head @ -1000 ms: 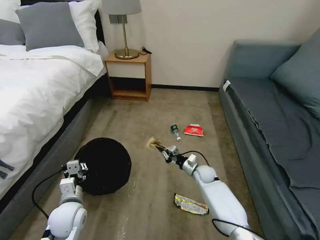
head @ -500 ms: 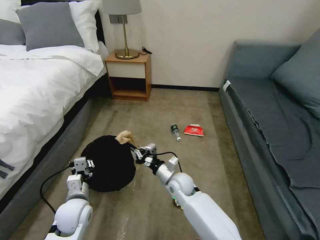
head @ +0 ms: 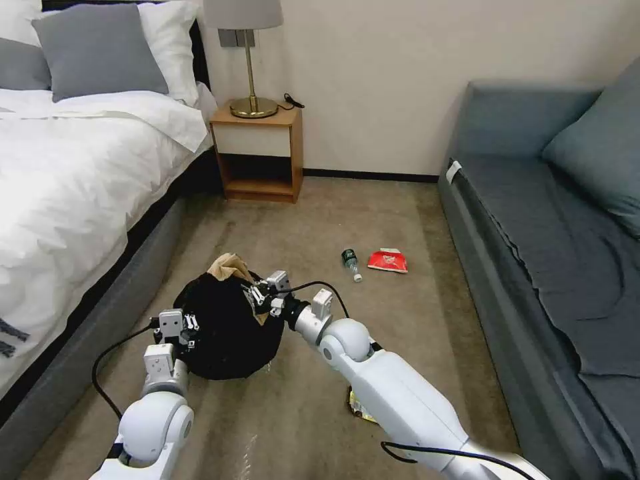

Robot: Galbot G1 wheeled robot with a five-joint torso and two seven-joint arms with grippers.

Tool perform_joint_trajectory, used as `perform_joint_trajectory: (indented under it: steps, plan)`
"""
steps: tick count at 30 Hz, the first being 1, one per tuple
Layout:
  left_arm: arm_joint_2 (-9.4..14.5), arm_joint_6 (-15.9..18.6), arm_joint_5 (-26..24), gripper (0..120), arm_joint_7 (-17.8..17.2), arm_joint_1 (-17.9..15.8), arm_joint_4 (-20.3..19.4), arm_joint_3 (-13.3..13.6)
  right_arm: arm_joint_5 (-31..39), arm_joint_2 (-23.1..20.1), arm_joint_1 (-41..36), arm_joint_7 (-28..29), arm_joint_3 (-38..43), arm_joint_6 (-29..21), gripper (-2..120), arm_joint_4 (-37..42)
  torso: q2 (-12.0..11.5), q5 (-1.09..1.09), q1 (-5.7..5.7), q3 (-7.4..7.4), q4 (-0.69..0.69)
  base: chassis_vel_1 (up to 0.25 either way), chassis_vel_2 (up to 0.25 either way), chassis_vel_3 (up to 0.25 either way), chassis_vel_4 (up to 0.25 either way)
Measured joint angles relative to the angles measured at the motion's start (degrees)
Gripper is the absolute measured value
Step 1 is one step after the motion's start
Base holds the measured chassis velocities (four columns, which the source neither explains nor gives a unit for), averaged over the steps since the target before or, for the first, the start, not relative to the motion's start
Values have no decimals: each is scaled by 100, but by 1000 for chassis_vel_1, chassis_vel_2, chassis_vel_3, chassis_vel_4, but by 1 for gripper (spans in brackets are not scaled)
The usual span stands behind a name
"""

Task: Pick up the trash bin, then pick up the garbage on the floor and place it into the trash bin.

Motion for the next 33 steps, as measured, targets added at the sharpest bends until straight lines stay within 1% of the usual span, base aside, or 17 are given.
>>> perform_joint_trajectory:
  steps: [3, 12, 14, 15, 18, 19, 20, 21, 22, 24, 25, 26, 28, 29, 30, 32, 33]
  plan:
    - [-5, 1, 17, 4, 36, 2, 6, 52, -176, 40, -8, -16, -53, 86, 0, -143, 0, 0, 0, 0, 0, 0, 0, 0, 0]
    - [31, -13, -5, 4, 64, 46, -12, 7, -476, 119, -128, 6, -125, 102, 1, -227, 0, 0, 0, 0, 0, 0, 0, 0, 0]
    - [41, -17, -12, 4, 69, 71, -37, -14, -576, 165, -152, 21, -136, 99, 10, -262, 0, 0, 0, 0, 0, 0, 0, 0, 0]
    - [41, -17, -12, 4, 69, 71, -37, -14, -576, 165, -152, 21, -136, 99, 10, -262, 0, 0, 0, 0, 0, 0, 0, 0, 0]
    - [42, -20, -13, 4, 72, 86, -58, -23, -608, 183, -160, 44, -136, 98, 19, -279, 0, 0, 0, 0, 0, 0, 0, 0, 0]
    - [41, -23, -14, 4, 81, 94, -70, -28, -627, 189, -160, 57, -137, 97, 26, -290, 0, 0, 0, 0, 0, 0, 0, 0, 0]
    - [41, -24, -15, 4, 90, 94, -72, -34, -636, 191, -160, 60, -137, 97, 29, -296, 0, 0, 0, 0, 0, 0, 0, 0, 0]
    - [41, -25, -25, 4, 99, 87, -73, -55, -667, 201, -161, 68, -132, 98, 35, -304, 0, 0, 0, 0, 0, 0, 0, 0, 0]
    - [41, -25, -25, 4, 99, 87, -73, -55, -667, 201, -161, 68, -132, 98, 35, -304, 0, 0, 0, 0, 0, 0, 0, 0, 0]
    - [40, -26, -42, 4, 101, 62, -73, -78, -696, 209, -178, 72, -122, 101, 42, -304, 0, 0, 0, 0, 0, 0, 0, 0, 0]
    - [42, -27, -55, 4, 101, 44, -73, -87, -728, 212, -207, 73, -117, 103, 50, -303, 0, 0, 0, 0, 0, 0, 0, 0, 0]
    - [42, -27, -55, 4, 101, 44, -73, -87, -728, 212, -207, 73, -117, 103, 50, -303, 0, 0, 0, 0, 0, 0, 0, 0, 0]
    - [42, -26, -67, 4, 101, 36, -73, -87, -763, 212, -238, 74, -108, 108, 57, -303, 0, 0, 0, 0, 0, 0, 0, 0, 0]
    - [39, -26, -72, 4, 101, 33, -68, -86, -807, 212, -267, 74, -85, 120, 65, -319, 0, 0, 0, 0, 0, 0, 0, 0, 0]
    - [39, -26, -72, 4, 101, 33, -68, -86, -807, 212, -267, 74, -85, 120, 65, -319, 0, 0, 0, 0, 0, 0, 0, 0, 0]
    - [24, -34, -72, 4, 108, 44, -39, -80, -858, 207, -285, 73, -47, 149, 74, -359, 0, 0, 0, 0, 0, 0, 0, 0, 0]
    - [24, -34, -72, 4, 108, 44, -39, -80, -858, 207, -285, 73, -47, 149, 74, -359, 0, 0, 0, 0, 0, 0, 0, 0, 0]
